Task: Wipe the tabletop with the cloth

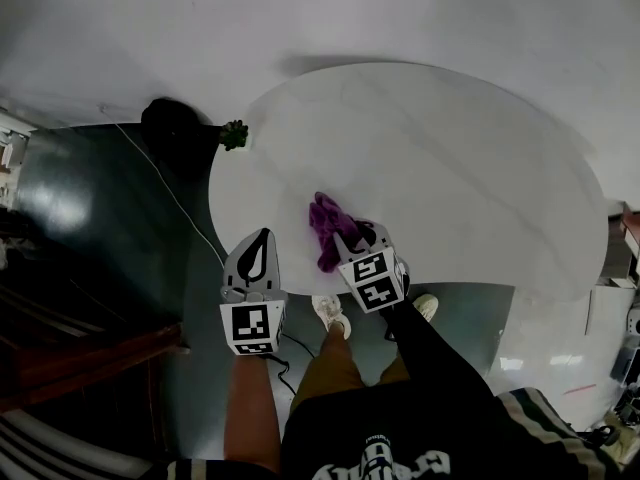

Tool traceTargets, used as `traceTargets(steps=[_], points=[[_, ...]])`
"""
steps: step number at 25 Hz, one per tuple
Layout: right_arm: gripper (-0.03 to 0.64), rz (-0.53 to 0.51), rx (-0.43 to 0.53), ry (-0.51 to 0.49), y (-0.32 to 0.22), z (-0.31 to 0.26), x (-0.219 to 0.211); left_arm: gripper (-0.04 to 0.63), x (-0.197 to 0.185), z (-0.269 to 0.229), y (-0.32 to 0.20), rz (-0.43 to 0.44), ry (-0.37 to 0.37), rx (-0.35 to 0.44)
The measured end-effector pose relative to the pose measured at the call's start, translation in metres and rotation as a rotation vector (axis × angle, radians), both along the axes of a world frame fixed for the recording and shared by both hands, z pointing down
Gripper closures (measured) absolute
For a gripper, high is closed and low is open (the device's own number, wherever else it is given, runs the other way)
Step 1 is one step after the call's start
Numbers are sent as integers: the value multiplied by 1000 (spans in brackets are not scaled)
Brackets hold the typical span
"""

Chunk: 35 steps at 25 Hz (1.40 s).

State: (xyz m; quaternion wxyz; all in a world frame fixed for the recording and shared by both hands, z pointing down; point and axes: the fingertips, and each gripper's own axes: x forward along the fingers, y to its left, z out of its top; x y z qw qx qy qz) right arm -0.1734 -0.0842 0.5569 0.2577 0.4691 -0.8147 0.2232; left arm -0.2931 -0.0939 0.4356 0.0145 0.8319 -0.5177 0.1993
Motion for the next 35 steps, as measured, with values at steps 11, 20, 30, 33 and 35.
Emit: traceTargets(steps=[11,20,30,33,35], points=[[492,155,5,80,32,1,202,595,188,11,20,159,21,-23],[492,319,13,136,72,1,375,595,363,19,34,374,22,-26],[492,554,-1,205,142,1,554,595,541,35,74,603,74,-54],[492,625,-16,232,168,1,602,595,584,39,92,682,69,-62],[492,674,-28,248,188,1,631,595,611,39,105,724,75,-68]])
